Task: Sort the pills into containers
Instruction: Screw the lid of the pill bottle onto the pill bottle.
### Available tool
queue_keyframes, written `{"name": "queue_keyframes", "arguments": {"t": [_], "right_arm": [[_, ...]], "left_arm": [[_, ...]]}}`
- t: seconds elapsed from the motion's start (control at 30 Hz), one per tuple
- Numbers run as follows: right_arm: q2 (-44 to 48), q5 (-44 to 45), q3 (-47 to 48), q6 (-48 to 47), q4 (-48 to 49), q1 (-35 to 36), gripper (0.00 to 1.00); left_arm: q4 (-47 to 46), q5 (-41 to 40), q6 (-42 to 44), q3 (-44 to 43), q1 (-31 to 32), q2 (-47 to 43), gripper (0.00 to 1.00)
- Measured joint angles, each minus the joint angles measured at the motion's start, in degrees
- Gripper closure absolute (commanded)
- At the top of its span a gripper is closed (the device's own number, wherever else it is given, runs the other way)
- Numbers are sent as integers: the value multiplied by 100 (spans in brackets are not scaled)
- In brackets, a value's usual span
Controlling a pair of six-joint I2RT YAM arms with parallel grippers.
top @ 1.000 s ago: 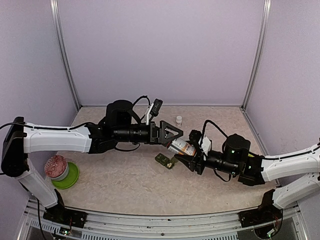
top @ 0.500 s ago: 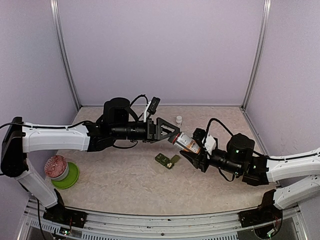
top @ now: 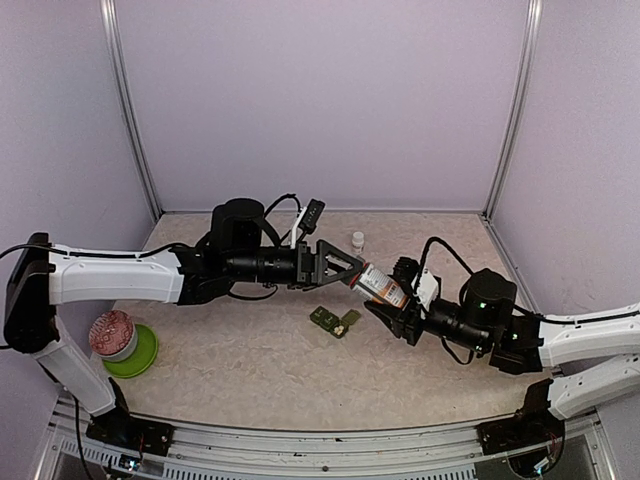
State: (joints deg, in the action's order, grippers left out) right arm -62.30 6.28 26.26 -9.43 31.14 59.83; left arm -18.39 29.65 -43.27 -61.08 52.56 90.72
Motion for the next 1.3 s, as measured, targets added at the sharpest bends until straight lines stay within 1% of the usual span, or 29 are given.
{"name": "queue_keyframes", "arguments": {"t": [0.2, 0.33, 0.47, 0.77, 0.87, 1.0, 1.3], "right_arm": [[31, -28, 0, 0, 11, 0, 77], [20, -48, 0, 2, 15, 0, 77], [-11, -74, -2, 4, 37, 2, 78], [-9, -138, -48, 186, 225, 0, 77], [11, -254, -79, 439, 282, 0, 76], [85, -431, -87, 848, 299, 0, 76], [236, -702, -87, 1665, 243, 0, 76]], "left_arm": [[-9, 13, -20, 0, -2, 63, 22], [-50, 20, -28, 0, -2, 72, 33], [-168, 74, -37, 0, -2, 72, 43], [-544, 212, 28, 129, -37, 74, 52], [-704, 293, 175, 195, -35, 74, 55], [-927, 413, 400, 240, -31, 74, 62], [-1167, 533, 765, 258, 24, 59, 63]]}}
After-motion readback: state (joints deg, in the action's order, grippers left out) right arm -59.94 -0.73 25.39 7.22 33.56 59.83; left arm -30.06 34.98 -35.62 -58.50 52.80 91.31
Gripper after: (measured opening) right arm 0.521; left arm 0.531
